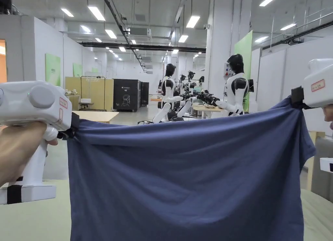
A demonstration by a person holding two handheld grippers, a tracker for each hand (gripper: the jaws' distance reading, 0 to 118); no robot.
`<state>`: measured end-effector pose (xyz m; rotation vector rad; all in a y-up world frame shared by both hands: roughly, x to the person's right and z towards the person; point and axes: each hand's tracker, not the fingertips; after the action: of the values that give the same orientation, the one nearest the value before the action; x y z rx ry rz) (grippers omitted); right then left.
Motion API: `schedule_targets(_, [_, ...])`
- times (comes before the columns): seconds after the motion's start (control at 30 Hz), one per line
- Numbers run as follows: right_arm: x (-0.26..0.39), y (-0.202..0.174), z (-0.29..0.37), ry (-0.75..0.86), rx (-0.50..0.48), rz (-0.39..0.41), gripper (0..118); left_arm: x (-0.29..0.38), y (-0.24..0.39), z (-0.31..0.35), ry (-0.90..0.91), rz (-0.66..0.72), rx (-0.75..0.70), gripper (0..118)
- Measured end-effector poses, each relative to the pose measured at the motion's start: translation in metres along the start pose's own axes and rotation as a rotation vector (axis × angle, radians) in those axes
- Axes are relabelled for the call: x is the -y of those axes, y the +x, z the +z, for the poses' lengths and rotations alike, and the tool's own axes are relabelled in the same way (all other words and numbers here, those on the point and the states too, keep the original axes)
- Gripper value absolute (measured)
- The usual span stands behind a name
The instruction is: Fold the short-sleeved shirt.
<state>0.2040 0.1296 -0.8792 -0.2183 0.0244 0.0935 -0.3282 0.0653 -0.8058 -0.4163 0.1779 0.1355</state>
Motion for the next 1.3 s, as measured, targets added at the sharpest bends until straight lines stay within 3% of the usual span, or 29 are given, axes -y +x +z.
schedule_targets(0.37, [-0.032,0.004,-0.095,0.043,0.026,0.009,1,-0.029,0.028,-0.093,0.031,-0.005,-0.04,5])
schedule_targets(0.6, [-0.021,-0.002,-0.139,0.031,0.033,0.02,1,-0.006,0.033,-0.149,0.009,-0.002,-0.057,5])
schedule_targets(0.63, [-0.013,-0.009,-0.14,0.014,0.044,0.047,1,0.001,0.033,-0.157,-0.004,-0.005,-0.06,5])
schedule_targets(0.77, [0.034,-0.011,-0.15,-0.044,0.029,0.018,1,0.034,0.03,-0.185,-0.07,-0.012,-0.05,5])
schedule_targets(0.87, [0.084,-0.008,-0.143,-0.101,-0.016,-0.03,1,0.071,0.024,-0.198,-0.139,-0.022,-0.038,5])
schedule_targets(0.93, [0.123,-0.008,-0.133,-0.147,-0.061,-0.011,1,0.101,0.018,-0.203,-0.193,-0.019,-0.027,5])
schedule_targets(1.07, [0.2,-0.009,-0.099,-0.235,-0.115,-0.007,1,0.165,0.007,-0.193,-0.283,-0.057,-0.007,5])
schedule_targets(1.1, [0.221,-0.012,-0.086,-0.264,-0.091,0.001,1,0.181,0.002,-0.184,-0.31,-0.069,-0.002,5])
schedule_targets(1.13, [0.241,-0.013,-0.071,-0.281,-0.137,0.02,1,0.198,-0.002,-0.177,-0.328,-0.072,-0.004,5])
schedule_targets(1.3, [0.325,-0.029,0.011,-0.347,-0.186,-0.021,1,0.267,-0.026,-0.121,-0.397,-0.072,0.033,5])
